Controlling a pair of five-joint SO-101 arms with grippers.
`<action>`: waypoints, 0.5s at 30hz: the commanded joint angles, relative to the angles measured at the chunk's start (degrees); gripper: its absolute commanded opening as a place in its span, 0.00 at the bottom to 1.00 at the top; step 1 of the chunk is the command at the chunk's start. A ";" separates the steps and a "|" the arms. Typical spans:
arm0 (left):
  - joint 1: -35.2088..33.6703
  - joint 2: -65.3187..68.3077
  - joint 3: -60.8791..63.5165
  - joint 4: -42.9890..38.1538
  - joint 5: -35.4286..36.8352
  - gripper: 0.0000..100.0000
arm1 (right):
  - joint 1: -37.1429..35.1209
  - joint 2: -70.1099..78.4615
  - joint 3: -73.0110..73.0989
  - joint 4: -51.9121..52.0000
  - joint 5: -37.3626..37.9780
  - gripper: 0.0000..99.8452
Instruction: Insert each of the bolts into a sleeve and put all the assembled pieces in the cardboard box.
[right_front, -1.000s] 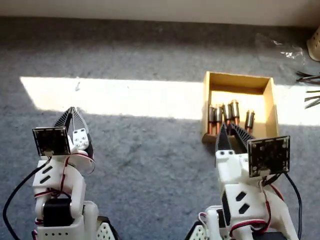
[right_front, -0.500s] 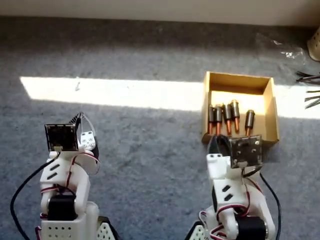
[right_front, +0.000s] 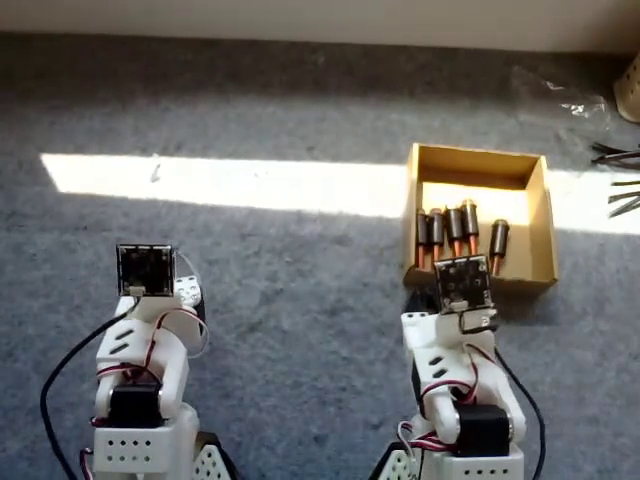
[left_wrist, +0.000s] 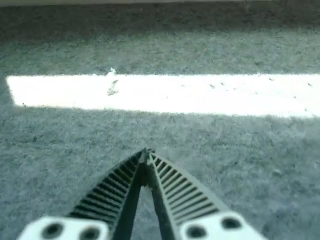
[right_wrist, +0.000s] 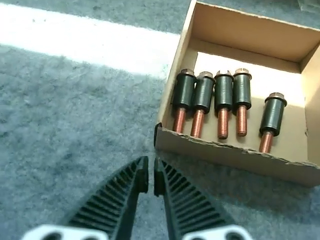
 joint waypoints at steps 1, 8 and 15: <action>1.19 -0.31 1.27 2.81 -6.15 0.01 | 0.40 -0.48 2.77 -2.07 -0.62 0.01; 1.27 -0.31 1.19 5.98 -9.23 0.01 | 0.40 -0.48 9.63 -1.80 -0.62 0.01; 7.60 -0.31 1.19 13.10 -1.58 0.01 | 0.31 -0.48 15.16 -1.71 -0.70 0.01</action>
